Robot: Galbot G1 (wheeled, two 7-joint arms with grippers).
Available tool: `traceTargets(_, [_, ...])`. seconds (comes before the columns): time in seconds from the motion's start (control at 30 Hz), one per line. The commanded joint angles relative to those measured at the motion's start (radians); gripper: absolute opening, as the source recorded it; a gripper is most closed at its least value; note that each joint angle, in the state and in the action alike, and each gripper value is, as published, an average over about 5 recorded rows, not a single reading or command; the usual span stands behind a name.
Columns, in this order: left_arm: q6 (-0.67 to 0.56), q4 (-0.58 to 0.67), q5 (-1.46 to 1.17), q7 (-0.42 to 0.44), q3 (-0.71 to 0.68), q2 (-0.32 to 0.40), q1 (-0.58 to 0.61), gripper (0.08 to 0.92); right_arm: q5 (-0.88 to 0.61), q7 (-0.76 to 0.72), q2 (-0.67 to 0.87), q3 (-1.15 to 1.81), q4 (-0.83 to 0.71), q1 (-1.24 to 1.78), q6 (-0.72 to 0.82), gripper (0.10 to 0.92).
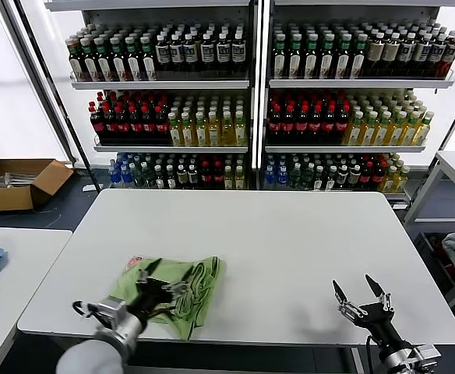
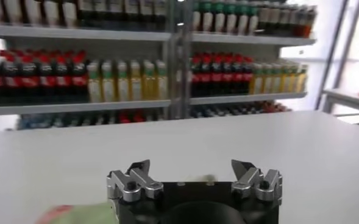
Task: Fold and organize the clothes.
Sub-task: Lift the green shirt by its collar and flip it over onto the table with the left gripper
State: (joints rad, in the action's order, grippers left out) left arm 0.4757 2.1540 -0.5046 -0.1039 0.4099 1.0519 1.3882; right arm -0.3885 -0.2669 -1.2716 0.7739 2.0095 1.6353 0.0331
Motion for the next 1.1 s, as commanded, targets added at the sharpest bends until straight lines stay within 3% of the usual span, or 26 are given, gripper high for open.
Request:
traceTargets(0.03, [0.072,-0.205,-0.176,0.059,0.373,-0.143,0.021,0.819,0.009,-0.001,-0.005,-0.023,-0.001,-0.001,-0.001,0.823])
traceTargets(0.43, [0.075,-0.342,-0.187,0.040,0.182,-0.034,-0.071,0.823,0.006,-0.004,0.008,0.002,0.003,0.029,-0.011,0.823])
traceTargets(0.9, [0.077,-0.371,-0.199,0.045,0.130,0.018,-0.078,0.814,-0.012,-0.007,0.013,0.023,0.000,0.049,-0.029,0.823])
traceTargets(1.1, [0.073,-0.379,-0.198,0.051,0.129,0.031,-0.062,0.676,-0.012,-0.007,0.016,0.019,-0.001,0.045,-0.031,0.823])
